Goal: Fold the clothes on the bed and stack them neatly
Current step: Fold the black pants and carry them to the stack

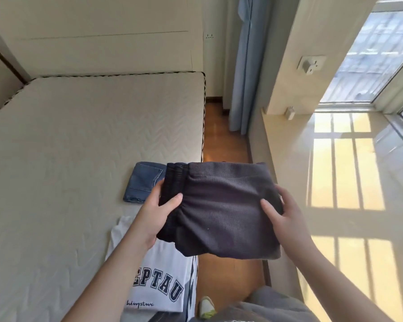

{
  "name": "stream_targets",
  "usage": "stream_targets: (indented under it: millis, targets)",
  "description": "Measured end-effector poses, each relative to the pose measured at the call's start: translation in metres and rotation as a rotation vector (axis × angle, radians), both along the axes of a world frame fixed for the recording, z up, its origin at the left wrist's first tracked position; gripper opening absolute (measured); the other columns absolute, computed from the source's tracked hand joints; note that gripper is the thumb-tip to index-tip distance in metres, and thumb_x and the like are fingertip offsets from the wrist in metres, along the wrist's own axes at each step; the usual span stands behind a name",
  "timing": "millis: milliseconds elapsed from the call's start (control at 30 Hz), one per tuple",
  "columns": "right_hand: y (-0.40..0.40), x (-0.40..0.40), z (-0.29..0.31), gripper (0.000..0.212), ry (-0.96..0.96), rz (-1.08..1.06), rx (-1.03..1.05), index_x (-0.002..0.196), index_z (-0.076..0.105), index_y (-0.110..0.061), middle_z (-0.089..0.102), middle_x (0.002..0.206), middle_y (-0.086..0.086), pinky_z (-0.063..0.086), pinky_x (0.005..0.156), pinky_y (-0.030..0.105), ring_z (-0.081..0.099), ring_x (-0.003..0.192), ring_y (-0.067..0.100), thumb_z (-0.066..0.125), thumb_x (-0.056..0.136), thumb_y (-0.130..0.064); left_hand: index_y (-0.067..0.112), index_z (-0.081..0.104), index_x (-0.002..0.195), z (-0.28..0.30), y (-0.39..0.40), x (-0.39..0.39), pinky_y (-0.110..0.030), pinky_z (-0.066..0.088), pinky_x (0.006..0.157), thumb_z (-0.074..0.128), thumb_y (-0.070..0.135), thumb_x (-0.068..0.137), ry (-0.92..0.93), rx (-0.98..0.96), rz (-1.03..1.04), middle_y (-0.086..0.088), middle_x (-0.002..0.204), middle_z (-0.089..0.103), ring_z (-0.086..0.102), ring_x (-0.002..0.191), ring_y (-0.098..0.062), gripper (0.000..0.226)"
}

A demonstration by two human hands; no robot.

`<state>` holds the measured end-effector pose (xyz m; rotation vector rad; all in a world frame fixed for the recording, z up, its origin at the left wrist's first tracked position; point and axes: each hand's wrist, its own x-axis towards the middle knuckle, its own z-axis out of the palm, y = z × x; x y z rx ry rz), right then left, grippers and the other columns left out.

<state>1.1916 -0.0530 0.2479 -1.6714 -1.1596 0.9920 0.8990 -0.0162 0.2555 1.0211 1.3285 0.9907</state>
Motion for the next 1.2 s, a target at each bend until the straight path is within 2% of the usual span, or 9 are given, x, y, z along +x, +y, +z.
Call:
stream_targets:
  millis: [133, 300, 367, 467, 567, 667, 800, 1100, 1200]
  targets:
    - [0.053, 0.017, -0.013, 0.039, 0.039, 0.047, -0.031, 0.124, 0.052, -0.050, 0.065, 0.116, -0.024, 0.053, 0.094, 0.037, 0.062, 0.108, 0.001, 0.066, 0.091, -0.036, 0.054, 0.061, 0.115, -0.004, 0.040, 0.013, -0.030, 0.048, 0.093, 0.070, 0.023, 0.091, 0.033, -0.002, 0.026, 0.017, 0.119, 0.069, 0.064, 0.110, -0.002, 0.040]
    - [0.125, 0.031, -0.023, 0.036, 0.110, 0.148, -0.057, 0.115, 0.054, -0.053, 0.070, 0.104, -0.022, 0.056, 0.089, 0.039, 0.067, 0.097, 0.000, 0.068, 0.090, -0.030, 0.056, 0.057, 0.119, -0.009, 0.086, 0.028, -0.034, 0.047, 0.099, 0.069, 0.029, 0.091, 0.101, -0.015, 0.104, 0.021, 0.120, 0.068, 0.063, 0.111, 0.001, 0.041]
    - [0.150, 0.032, -0.025, 0.036, 0.122, 0.185, -0.064, 0.118, 0.054, -0.050, 0.070, 0.104, -0.023, 0.055, 0.088, 0.035, 0.066, 0.096, -0.003, 0.067, 0.090, -0.031, 0.056, 0.057, 0.119, -0.008, 0.102, 0.031, -0.036, 0.045, 0.104, 0.069, 0.028, 0.091, 0.122, -0.033, 0.146, 0.020, 0.121, 0.067, 0.062, 0.113, 0.000, 0.041]
    - [0.183, 0.026, -0.023, 0.035, 0.126, 0.257, -0.086, 0.116, 0.052, -0.055, 0.066, 0.103, -0.033, 0.051, 0.078, 0.022, 0.062, 0.093, -0.012, 0.066, 0.091, -0.036, 0.060, 0.056, 0.118, -0.005, 0.118, 0.027, -0.040, 0.044, 0.107, 0.069, 0.028, 0.092, 0.134, -0.052, 0.201, 0.020, 0.122, 0.067, 0.061, 0.116, -0.003, 0.042]
    - [0.209, 0.011, -0.028, 0.033, 0.179, 0.310, -0.133, 0.120, 0.052, -0.048, 0.066, 0.103, -0.031, 0.052, 0.079, 0.021, 0.063, 0.094, -0.010, 0.065, 0.090, -0.042, 0.047, 0.051, 0.133, -0.009, 0.125, 0.014, -0.044, 0.043, 0.108, 0.068, 0.030, 0.092, 0.172, -0.070, 0.277, 0.019, 0.124, 0.066, 0.060, 0.118, -0.005, 0.047]
    - [0.230, -0.014, -0.037, 0.037, 0.208, 0.345, -0.198, 0.122, 0.053, -0.043, 0.066, 0.110, -0.022, 0.053, 0.082, 0.022, 0.064, 0.099, -0.002, 0.064, 0.088, -0.052, 0.037, 0.049, 0.138, -0.016, 0.127, -0.004, -0.041, 0.045, 0.107, 0.067, 0.026, 0.093, 0.190, -0.074, 0.336, 0.017, 0.123, 0.066, 0.061, 0.116, -0.004, 0.049]
    - [0.249, -0.053, -0.051, 0.039, 0.223, 0.337, -0.267, 0.117, 0.056, -0.040, 0.068, 0.108, -0.018, 0.053, 0.072, 0.018, 0.065, 0.094, -0.002, 0.063, 0.084, -0.061, 0.035, 0.047, 0.140, -0.031, 0.128, -0.037, -0.035, 0.046, 0.102, 0.067, 0.022, 0.093, 0.150, -0.097, 0.371, 0.017, 0.124, 0.066, 0.062, 0.115, -0.003, 0.053]
    - [0.286, -0.136, -0.088, 0.037, 0.151, 0.343, -0.420, 0.113, 0.057, -0.035, 0.069, 0.106, -0.013, 0.051, 0.065, 0.019, 0.066, 0.094, 0.005, 0.064, 0.085, -0.059, 0.054, 0.053, 0.125, -0.074, 0.153, -0.130, -0.032, 0.045, 0.098, 0.074, 0.046, 0.077, 0.118, -0.182, 0.344, 0.017, 0.127, 0.065, 0.060, 0.118, -0.003, 0.053]
    - [0.299, -0.159, -0.105, 0.040, 0.133, 0.335, -0.482, 0.117, 0.053, -0.033, 0.065, 0.115, -0.012, 0.056, 0.081, 0.029, 0.063, 0.104, 0.010, 0.063, 0.086, -0.057, 0.063, 0.053, 0.117, -0.092, 0.177, -0.158, -0.029, 0.044, 0.097, 0.074, 0.050, 0.075, 0.143, -0.218, 0.303, 0.024, 0.127, 0.063, 0.059, 0.117, 0.002, 0.048]
